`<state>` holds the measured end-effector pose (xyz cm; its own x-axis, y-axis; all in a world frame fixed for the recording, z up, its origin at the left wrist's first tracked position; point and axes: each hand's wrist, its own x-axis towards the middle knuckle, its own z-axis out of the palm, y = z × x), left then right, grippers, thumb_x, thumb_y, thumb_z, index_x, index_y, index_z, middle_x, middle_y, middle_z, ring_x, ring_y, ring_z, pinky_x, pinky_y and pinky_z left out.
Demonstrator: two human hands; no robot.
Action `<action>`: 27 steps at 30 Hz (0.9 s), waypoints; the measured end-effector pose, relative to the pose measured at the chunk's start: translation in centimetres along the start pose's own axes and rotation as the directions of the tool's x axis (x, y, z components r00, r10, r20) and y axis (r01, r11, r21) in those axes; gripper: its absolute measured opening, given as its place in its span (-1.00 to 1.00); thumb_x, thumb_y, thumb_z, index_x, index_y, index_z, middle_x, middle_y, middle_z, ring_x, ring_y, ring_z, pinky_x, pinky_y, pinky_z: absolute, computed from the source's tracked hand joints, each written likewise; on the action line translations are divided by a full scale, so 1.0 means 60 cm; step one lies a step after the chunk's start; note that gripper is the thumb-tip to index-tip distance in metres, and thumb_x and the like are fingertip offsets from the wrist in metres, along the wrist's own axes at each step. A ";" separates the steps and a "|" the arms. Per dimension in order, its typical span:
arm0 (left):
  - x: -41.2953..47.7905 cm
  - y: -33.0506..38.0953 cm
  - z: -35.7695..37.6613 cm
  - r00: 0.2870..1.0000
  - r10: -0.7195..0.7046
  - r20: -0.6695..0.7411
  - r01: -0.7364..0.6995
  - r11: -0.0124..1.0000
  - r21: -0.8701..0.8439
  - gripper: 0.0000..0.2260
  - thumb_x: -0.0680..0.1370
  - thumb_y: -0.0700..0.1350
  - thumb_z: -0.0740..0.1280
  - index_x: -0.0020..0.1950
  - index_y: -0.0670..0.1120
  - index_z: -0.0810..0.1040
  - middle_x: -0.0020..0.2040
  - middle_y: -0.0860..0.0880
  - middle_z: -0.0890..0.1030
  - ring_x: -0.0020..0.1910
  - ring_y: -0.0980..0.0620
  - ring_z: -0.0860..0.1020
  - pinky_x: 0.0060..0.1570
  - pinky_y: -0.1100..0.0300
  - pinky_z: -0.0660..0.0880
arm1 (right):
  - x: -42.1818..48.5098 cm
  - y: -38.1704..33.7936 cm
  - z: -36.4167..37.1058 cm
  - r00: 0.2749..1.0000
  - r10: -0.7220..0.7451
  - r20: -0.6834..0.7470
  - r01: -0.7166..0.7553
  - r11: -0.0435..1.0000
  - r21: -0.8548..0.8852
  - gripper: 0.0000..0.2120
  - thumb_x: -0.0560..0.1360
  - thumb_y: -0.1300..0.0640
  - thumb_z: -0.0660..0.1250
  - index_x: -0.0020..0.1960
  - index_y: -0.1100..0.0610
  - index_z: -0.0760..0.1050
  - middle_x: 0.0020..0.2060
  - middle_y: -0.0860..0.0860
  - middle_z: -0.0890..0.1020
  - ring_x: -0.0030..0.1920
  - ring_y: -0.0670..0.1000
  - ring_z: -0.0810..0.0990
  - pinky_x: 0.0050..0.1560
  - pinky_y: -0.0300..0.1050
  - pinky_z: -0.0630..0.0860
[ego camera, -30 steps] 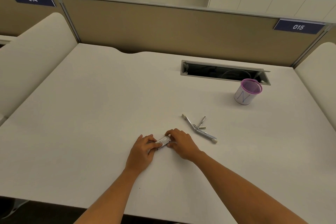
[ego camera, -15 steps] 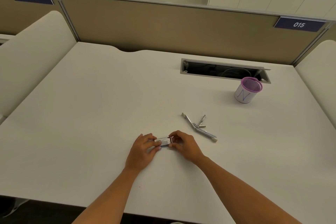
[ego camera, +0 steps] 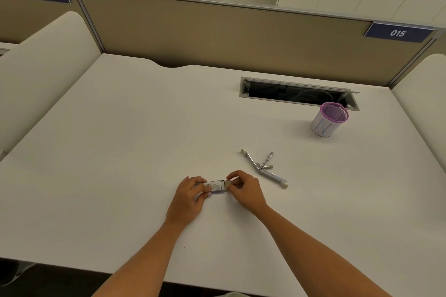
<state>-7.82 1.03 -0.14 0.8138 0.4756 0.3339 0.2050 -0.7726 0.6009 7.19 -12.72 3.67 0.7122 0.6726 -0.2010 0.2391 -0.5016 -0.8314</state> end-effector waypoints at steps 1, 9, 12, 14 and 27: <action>0.000 0.000 -0.001 1.000 0.008 -0.003 -0.008 1.000 0.002 -0.90 0.44 -0.17 0.43 -0.06 -0.12 0.67 -0.01 -0.06 0.63 -0.01 -0.03 0.58 0.16 -0.05 0.44 | -0.001 -0.001 0.001 1.000 0.008 -0.007 -0.008 1.000 -0.003 -0.84 0.40 0.19 0.39 -0.07 -0.02 0.57 -0.33 -0.08 0.66 -0.35 -0.18 0.55 -0.21 -0.28 0.52; 0.002 0.004 -0.005 1.000 0.009 -0.014 -0.009 1.000 -0.014 -0.90 0.43 -0.25 0.47 -0.08 -0.15 0.68 -0.03 -0.11 0.62 -0.07 -0.12 0.57 0.04 -0.10 0.52 | -0.008 -0.011 0.004 0.998 -0.052 -0.024 0.047 0.979 -0.198 -0.94 0.47 0.08 0.35 -0.06 -0.03 0.54 -0.18 -0.10 0.63 -0.29 -0.14 0.53 -0.23 -0.19 0.48; 0.002 0.005 -0.007 1.000 0.021 -0.012 -0.021 1.000 -0.008 -0.91 0.48 -0.16 0.41 -0.07 -0.15 0.68 -0.03 -0.11 0.62 -0.08 -0.11 0.57 -0.02 -0.03 0.53 | -0.010 -0.019 0.004 0.989 -0.145 0.017 0.142 0.920 -0.364 -0.90 0.49 0.11 0.31 -0.02 -0.02 0.56 -0.05 -0.10 0.54 -0.16 -0.03 0.56 -0.24 -0.16 0.44; 0.002 0.006 -0.009 0.999 0.032 -0.010 -0.032 0.999 0.002 -0.81 0.51 -0.07 0.33 -0.07 -0.15 0.67 -0.03 -0.11 0.63 -0.09 -0.10 0.57 -0.04 0.00 0.53 | -0.012 -0.023 0.005 0.982 -0.183 0.038 0.181 0.888 -0.423 -0.89 0.48 0.11 0.31 -0.05 -0.03 0.58 -0.04 -0.11 0.53 -0.15 -0.02 0.55 -0.27 -0.19 0.37; 0.002 0.001 -0.008 0.999 0.031 -0.017 -0.031 0.999 -0.007 -0.83 0.51 -0.08 0.33 -0.07 -0.13 0.67 -0.03 -0.09 0.63 -0.09 -0.09 0.57 -0.06 0.01 0.53 | -0.002 -0.029 0.011 0.998 0.029 -0.056 -0.048 0.915 -0.400 -0.84 0.43 -0.09 0.33 -0.16 -0.03 0.62 -0.13 -0.10 0.56 -0.17 -0.01 0.57 -0.23 -0.17 0.40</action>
<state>-7.99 1.24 0.26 0.8106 0.4582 0.3647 0.1754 -0.7841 0.5953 6.26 -11.57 4.84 0.7543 0.6268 -0.1957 0.4482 -0.7092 -0.5442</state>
